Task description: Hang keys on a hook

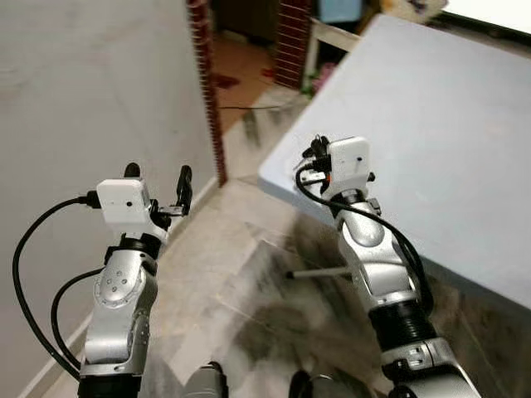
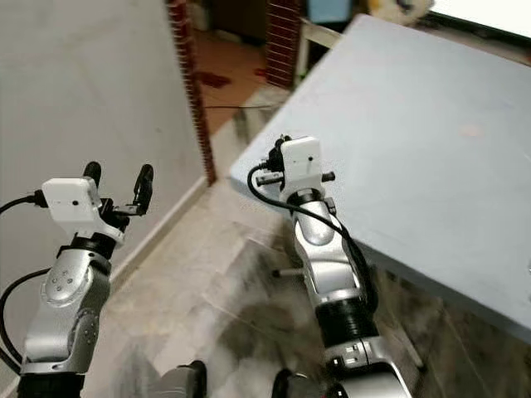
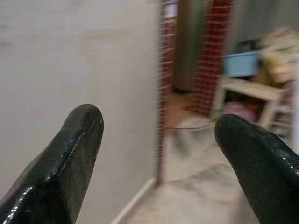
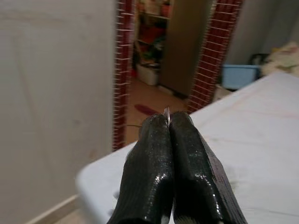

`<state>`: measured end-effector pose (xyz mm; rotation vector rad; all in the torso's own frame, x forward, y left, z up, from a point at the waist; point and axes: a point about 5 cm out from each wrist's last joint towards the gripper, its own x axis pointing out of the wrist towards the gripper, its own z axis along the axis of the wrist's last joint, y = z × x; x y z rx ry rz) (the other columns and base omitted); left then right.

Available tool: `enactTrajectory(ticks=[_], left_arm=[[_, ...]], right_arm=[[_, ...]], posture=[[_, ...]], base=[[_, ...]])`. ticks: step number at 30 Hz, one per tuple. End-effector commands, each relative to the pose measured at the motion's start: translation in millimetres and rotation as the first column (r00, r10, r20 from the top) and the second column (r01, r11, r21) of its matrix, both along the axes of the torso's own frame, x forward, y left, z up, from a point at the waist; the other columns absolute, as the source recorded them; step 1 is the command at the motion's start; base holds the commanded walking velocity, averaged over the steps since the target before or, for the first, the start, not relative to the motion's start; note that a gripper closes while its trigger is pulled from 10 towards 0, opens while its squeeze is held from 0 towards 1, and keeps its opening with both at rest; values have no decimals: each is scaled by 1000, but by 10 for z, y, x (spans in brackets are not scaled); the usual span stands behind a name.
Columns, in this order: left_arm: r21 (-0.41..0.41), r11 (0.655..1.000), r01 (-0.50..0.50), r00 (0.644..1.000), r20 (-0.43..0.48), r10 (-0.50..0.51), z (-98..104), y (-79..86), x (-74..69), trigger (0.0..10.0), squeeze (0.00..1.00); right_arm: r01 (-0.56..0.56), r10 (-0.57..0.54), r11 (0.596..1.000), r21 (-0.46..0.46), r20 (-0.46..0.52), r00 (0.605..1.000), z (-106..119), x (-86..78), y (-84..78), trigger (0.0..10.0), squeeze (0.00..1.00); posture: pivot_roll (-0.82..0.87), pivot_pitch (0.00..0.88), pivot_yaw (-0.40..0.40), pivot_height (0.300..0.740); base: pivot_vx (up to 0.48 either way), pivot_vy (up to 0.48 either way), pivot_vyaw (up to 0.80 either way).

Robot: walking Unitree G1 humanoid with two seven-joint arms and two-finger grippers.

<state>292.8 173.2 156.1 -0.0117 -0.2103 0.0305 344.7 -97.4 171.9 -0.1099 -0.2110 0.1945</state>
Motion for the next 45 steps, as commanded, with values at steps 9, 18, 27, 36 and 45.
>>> enactTrajectory(ticks=[9,18,27,36,45], left_arm=[[64,998,-24,999,-41,26,-104,-30,54,10000,0],[45,999,-17,999,-42,19,-123,-67,60,10000,0],[71,997,-15,998,-59,19,-149,-126,47,10000,0],[105,994,-33,996,-82,42,-289,2,-35,10000,0],[94,996,-10,995,-96,19,-336,-73,-31,10000,0]], right_arm=[[15,-15,1000,25,9,1000,56,-43,20,10000,0],[20,-20,999,28,-4,1000,45,-67,26,10000,0],[1,-1,1000,19,-8,1000,50,-73,30,10000,0],[-23,23,1000,14,-11,1000,50,-93,47,10000,0],[-39,40,999,16,-15,999,56,-99,55,10000,0]], posture=[[24,97,29,740],[24,110,31,740],[22,112,22,740],[16,114,16,740],[13,115,12,740]], base=[[0,0,800],[0,0,800],[0,0,800],[0,0,800],[0,0,800]])
